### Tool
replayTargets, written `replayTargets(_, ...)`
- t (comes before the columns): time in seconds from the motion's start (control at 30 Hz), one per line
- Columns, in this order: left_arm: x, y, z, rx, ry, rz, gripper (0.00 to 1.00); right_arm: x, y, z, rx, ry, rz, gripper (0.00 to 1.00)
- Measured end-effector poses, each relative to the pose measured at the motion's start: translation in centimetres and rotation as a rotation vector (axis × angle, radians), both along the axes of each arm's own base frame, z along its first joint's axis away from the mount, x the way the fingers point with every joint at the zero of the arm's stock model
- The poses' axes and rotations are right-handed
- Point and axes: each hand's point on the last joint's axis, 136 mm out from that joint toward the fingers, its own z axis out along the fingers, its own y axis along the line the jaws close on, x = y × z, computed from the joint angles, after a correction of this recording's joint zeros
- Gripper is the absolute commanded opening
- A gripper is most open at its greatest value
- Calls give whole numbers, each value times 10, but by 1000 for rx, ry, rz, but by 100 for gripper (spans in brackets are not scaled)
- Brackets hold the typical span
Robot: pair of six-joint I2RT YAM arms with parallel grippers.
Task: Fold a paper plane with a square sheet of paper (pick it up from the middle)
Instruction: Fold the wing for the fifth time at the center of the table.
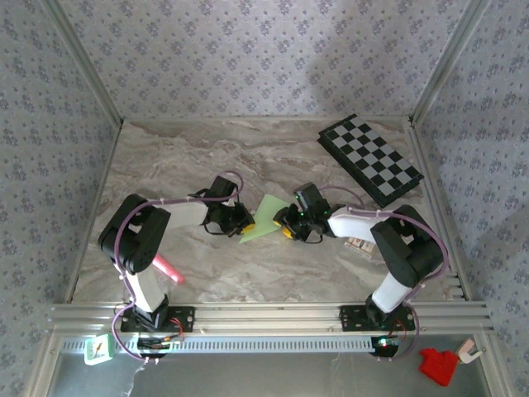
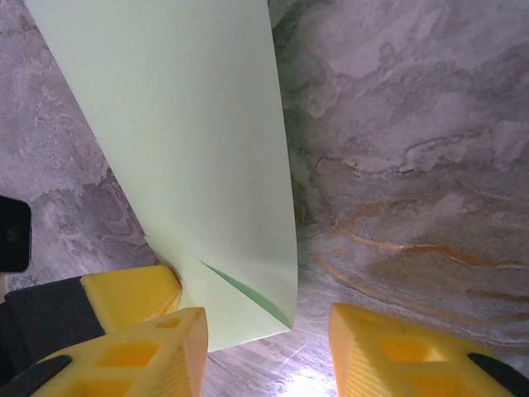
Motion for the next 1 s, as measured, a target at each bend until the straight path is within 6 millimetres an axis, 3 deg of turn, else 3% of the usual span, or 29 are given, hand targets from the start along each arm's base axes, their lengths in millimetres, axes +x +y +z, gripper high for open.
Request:
replayTargets(0.23,0,0,0,0,0,0,15,-1,7,-5,21,8,19,42)
replayTargets(0.73,0,0,0,0,0,0,15,11,27,10,110,-67,30,34)
replayTargets(1.0,0,0,0,0,0,0,15,10,29,6,111,-67,37,31)
